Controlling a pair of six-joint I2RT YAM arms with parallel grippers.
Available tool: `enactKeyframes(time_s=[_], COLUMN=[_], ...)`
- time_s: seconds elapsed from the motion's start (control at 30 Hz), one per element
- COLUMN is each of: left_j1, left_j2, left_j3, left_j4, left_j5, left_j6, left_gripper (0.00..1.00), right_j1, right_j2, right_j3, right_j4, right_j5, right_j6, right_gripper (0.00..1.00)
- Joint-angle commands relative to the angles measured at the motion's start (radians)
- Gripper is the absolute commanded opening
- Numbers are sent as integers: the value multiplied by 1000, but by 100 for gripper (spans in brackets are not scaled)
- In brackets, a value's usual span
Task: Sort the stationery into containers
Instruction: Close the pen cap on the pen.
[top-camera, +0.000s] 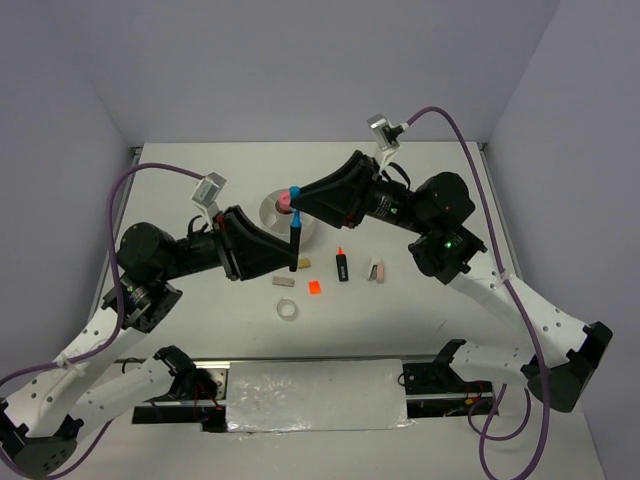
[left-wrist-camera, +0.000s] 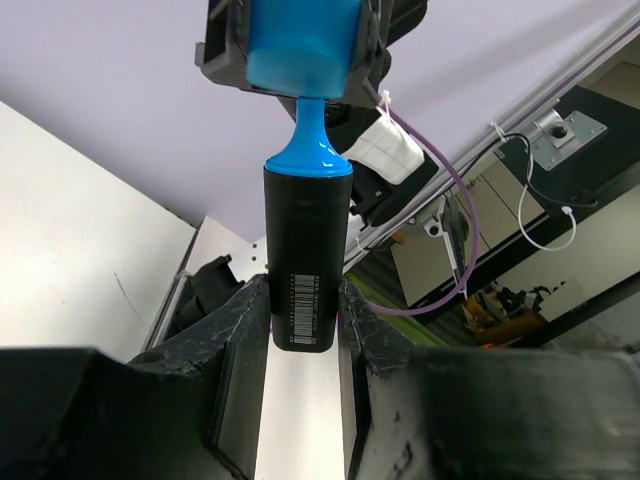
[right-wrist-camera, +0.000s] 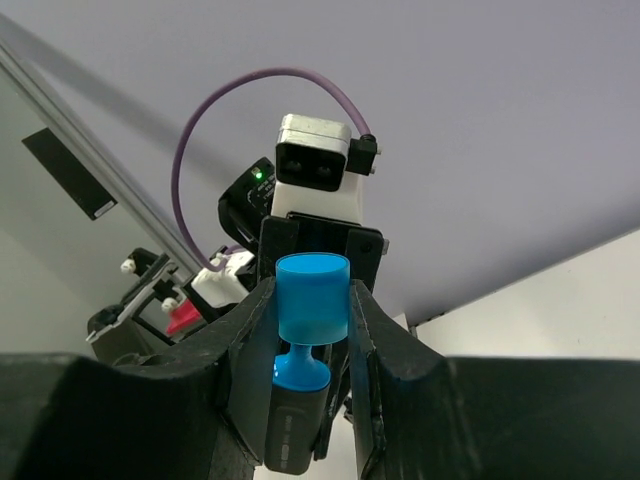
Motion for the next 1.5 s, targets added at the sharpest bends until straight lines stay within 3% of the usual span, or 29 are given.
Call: enactKeyframes(time_s=[0.0, 0.73, 0.87, 1.03, 1.2, 1.47], left_j1=[-2, -2, -2, -2, -4, -2], left_j2=[-24, 2, 1, 2, 24, -8], left_j3=[17, 73, 95, 119, 125, 77], left_j4=[44, 35, -4, -56, -100, -116], left_j5=[-25, -122, -156, -193, -182, -209], left_j6=[35, 162, 209, 281, 324, 352], left_gripper=[0, 0, 0, 0, 0, 0], right_j1=[13, 64, 73, 76, 81, 81], right_j2=[-32, -17, -29, -35, -31, -21], right_j3=[11, -6, -23, -23, 14, 78], right_j4=[8, -21, -17, -30, -81, -202], right_j5=[-15, 11, 20, 26, 34, 80], right_j6=[-20, 1, -8, -20, -60, -154], right_gripper=[0, 7, 18, 26, 43, 52])
